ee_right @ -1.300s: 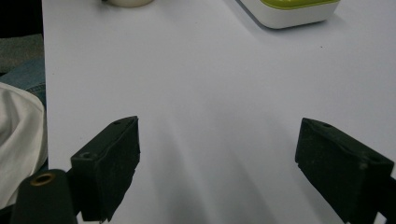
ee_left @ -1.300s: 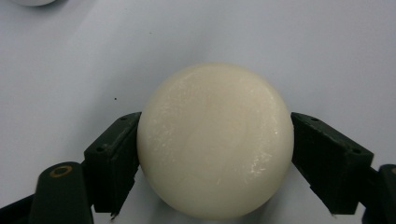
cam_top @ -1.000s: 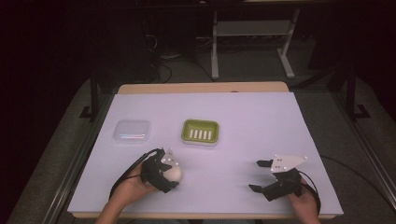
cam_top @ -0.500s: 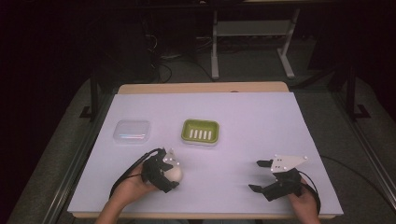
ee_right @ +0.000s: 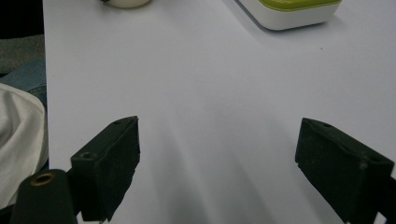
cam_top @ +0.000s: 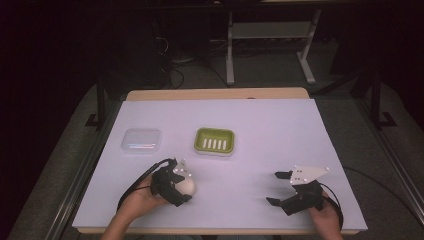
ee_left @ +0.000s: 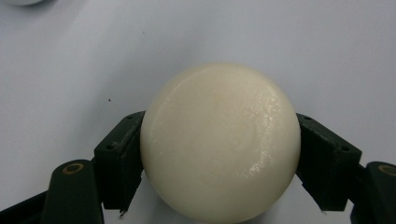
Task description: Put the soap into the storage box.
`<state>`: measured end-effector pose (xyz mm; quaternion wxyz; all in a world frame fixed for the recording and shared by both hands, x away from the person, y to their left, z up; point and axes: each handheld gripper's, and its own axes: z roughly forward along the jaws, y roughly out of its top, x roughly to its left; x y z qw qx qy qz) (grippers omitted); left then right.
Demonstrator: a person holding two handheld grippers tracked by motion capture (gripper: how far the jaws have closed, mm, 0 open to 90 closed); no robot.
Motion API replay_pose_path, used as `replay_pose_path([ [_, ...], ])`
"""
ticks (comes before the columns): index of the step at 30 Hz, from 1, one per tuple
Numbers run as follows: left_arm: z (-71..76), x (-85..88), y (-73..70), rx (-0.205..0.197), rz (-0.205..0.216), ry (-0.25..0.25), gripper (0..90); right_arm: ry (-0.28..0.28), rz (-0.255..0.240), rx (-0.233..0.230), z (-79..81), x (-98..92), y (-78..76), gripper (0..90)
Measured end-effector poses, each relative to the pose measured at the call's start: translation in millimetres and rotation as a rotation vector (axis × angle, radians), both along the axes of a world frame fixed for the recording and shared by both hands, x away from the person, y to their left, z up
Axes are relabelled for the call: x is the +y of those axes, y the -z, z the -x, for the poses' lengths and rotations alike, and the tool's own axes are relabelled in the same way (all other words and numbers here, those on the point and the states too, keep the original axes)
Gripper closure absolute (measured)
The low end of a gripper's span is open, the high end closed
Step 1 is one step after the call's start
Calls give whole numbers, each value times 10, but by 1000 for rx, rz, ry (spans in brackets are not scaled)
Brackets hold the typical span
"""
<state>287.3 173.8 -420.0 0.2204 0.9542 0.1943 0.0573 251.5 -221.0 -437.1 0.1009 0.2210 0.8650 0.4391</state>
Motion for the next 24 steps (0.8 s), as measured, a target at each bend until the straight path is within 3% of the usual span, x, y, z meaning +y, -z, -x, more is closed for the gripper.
replay_pose_path([
  [10,-50,-30,-141,-18,14,9,249,3,-2,-5,1,-9,-6,131],
  [13,-110,-36,-173,-6,36,3,248,3,-3,-2,6,3,-12,131],
  [24,-262,-104,-239,8,44,-4,249,4,-11,-4,2,-5,-15,131],
])
